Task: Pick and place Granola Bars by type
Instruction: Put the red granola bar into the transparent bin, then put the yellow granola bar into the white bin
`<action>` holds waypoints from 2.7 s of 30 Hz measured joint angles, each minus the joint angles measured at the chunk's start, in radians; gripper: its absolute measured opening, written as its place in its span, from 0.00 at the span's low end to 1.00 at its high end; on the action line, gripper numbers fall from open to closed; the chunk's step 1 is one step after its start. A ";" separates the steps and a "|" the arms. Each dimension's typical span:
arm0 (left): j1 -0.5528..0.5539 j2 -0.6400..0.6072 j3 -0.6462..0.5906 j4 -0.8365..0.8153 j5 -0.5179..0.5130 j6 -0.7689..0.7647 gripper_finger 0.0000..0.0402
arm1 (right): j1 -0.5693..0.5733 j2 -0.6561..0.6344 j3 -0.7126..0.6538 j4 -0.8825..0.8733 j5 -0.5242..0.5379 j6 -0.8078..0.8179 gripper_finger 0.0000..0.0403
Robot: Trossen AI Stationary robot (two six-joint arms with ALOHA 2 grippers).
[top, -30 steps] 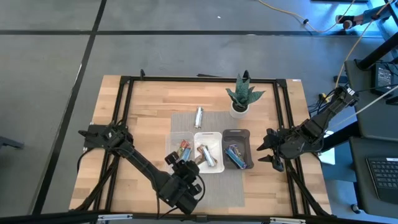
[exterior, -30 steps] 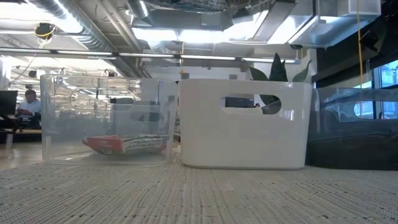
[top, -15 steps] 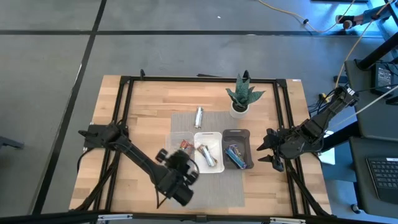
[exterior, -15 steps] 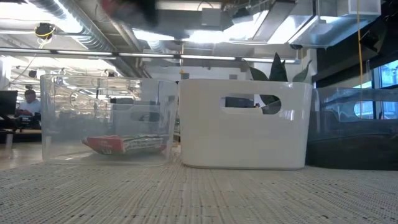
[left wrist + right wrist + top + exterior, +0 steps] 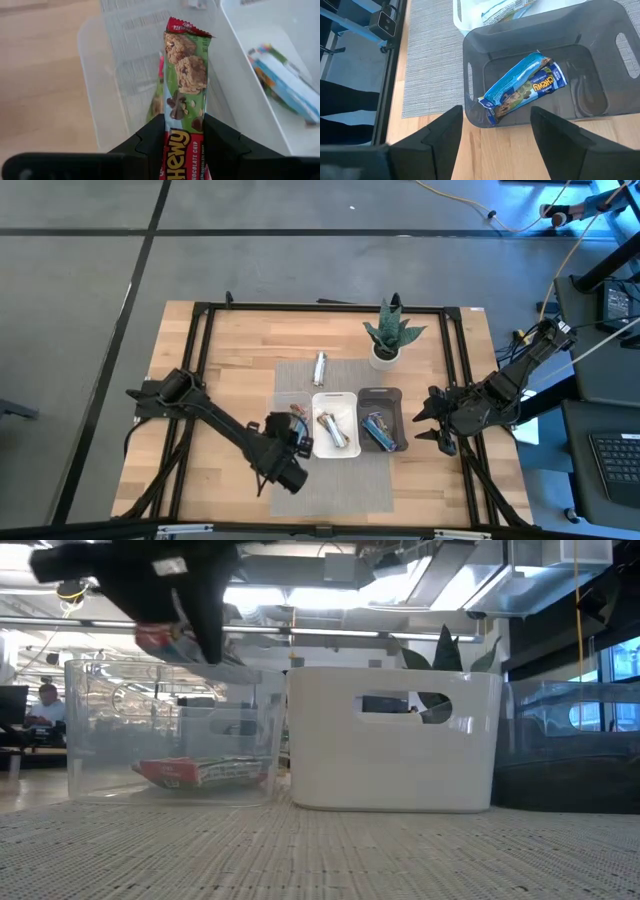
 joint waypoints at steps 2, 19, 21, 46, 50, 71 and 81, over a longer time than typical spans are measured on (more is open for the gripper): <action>0.022 0.000 0.000 -0.007 -0.001 0.000 0.28 | 0.000 0.000 0.000 0.000 0.000 0.001 0.59; 0.136 0.009 -0.001 0.015 0.033 0.030 0.29 | 0.000 0.000 0.000 0.000 0.000 0.054 0.59; 0.136 0.009 -0.001 0.005 0.014 0.050 0.30 | 0.000 0.000 0.000 0.001 0.000 0.053 0.59; 0.360 -0.140 0.043 -0.095 -0.052 0.715 0.31 | 0.000 0.000 0.000 0.180 0.143 0.050 0.59; 0.484 -0.140 0.043 -0.050 0.001 0.892 0.32 | -0.001 0.000 0.000 0.199 0.296 0.059 0.59; 0.887 -0.140 -0.245 0.822 0.482 1.521 0.63 | -0.142 -0.003 0.000 0.230 0.430 0.134 0.59; 0.879 -0.138 -0.398 0.960 0.426 1.421 0.63 | -0.204 -0.003 0.000 0.229 0.430 0.132 0.59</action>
